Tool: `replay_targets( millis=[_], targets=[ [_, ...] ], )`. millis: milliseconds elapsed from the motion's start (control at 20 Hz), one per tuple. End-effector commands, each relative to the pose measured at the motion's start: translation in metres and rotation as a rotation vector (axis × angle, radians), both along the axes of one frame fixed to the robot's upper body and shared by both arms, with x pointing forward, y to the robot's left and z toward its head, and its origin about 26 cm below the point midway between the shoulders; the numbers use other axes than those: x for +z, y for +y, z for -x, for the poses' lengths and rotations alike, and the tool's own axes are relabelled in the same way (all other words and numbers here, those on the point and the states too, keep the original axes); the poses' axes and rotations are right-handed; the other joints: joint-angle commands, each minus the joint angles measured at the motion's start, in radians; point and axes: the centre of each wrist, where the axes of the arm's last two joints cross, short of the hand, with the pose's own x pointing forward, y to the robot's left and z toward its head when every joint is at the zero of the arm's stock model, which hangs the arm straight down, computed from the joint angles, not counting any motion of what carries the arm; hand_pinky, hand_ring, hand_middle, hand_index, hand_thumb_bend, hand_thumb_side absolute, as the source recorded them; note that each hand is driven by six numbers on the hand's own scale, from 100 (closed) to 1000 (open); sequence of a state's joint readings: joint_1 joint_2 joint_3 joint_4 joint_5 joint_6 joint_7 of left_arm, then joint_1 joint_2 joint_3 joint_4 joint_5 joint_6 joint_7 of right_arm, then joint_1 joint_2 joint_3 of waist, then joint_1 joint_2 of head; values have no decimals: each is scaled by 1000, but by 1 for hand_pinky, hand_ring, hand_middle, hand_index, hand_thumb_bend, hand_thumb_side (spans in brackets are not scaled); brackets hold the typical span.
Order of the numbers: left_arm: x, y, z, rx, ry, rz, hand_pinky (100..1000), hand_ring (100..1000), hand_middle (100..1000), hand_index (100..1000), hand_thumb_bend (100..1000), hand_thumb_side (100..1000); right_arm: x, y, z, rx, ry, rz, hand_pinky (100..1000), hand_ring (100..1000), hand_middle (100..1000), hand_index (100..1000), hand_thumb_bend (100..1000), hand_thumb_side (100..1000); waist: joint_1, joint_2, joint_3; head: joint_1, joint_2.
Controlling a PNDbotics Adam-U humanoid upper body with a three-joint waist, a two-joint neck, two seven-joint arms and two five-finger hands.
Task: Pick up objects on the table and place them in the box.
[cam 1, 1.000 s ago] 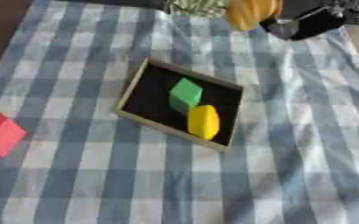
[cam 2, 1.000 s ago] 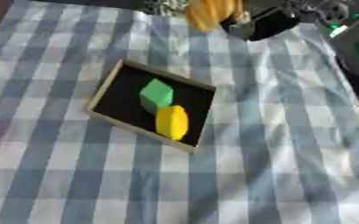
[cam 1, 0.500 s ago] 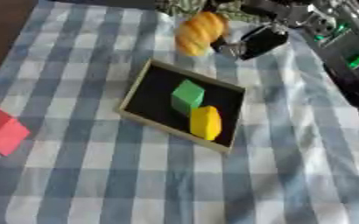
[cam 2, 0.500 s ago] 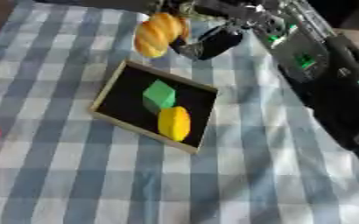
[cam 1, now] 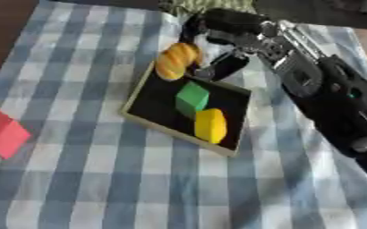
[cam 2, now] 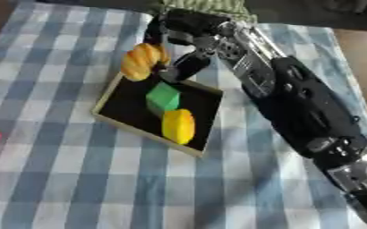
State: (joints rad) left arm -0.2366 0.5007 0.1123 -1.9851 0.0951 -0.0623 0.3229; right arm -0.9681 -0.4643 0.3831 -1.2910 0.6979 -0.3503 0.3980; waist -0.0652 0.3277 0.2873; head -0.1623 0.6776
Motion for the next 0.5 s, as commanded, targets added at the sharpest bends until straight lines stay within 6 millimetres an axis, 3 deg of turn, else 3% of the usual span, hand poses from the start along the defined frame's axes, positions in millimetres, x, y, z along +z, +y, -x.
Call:
replay_targets(
  millis=[50,300,500],
  targets=[
    [6,0,2,-6,-17,-15,1000,786,688,837,100,616,0,5,-6,2,-21,28,826,686,574,677,100,227,-9,-28,3,-3,-3],
    [5,0,2,-4,-11,-13,1000,786,688,837,100,618,-18,13,-11,35,23,101,832,735,650,737,100,241,-11,-26,4,-2,-2],
    [5,0,2,-2,-9,-12,1000,786,688,837,100,618,-21,12,-11,57,45,154,865,840,819,879,100,216,-11,-25,2,0,-2]
  ],
)
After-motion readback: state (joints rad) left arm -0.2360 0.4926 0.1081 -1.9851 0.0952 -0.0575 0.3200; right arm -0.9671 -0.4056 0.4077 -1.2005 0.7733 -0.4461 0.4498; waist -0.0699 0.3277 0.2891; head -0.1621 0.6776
